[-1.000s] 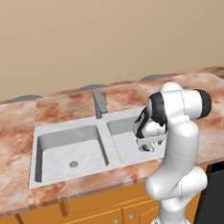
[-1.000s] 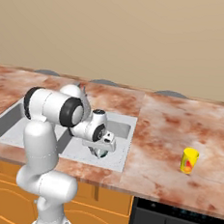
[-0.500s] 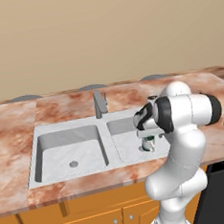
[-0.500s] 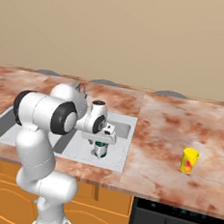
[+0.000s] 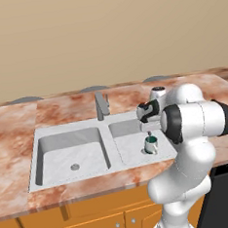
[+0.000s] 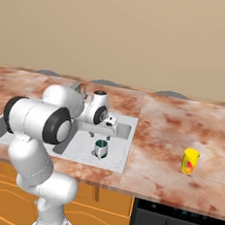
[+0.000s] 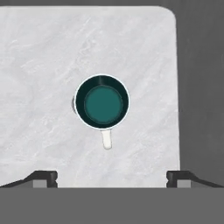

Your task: Move any existing items from the left basin to the right basin for drying. Then move the cup from the counter to the left basin of the sink for washing.

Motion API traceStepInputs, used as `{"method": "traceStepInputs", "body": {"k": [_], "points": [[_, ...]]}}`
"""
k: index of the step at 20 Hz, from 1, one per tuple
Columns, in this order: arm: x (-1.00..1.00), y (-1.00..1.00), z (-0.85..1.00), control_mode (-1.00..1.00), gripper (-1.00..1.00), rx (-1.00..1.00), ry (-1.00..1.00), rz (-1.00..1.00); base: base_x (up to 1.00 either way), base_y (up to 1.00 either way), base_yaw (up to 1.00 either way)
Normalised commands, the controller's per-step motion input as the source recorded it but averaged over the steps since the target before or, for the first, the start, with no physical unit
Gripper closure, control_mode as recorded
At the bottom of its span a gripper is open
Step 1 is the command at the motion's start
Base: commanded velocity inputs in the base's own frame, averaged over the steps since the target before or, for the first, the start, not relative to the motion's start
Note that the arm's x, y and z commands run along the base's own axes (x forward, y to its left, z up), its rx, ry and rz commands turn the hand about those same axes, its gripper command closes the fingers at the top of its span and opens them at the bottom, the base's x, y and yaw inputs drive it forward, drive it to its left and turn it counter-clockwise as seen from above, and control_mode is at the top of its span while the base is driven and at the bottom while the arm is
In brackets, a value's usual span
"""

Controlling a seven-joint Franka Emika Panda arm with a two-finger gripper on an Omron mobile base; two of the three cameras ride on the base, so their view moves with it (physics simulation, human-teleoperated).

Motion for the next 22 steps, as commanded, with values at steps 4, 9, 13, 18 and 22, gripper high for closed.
{"method": "traceStepInputs", "body": {"k": [4, 9, 13, 18, 22], "points": [[0.0, -0.21, 0.42, -1.0, -1.0, 0.0, 0.03, 0.0, 0.0, 0.0, 0.0], [0.0, -0.35, 0.41, -1.0, -1.0, 0.0, 0.03, -0.01, 0.0, 0.0, 0.0], [0.0, -0.44, 0.37, -1.0, -1.0, 0.0, 0.02, -0.02, 0.0, 0.0, 0.0], [0.0, -0.48, 0.27, -1.0, -1.0, 0.0, 0.0, -0.02, 0.0, 0.0, 0.0], [-0.01, -0.45, 0.18, -1.0, -1.0, -0.01, 0.0, -0.03, 0.0, 0.0, 0.0]]}}
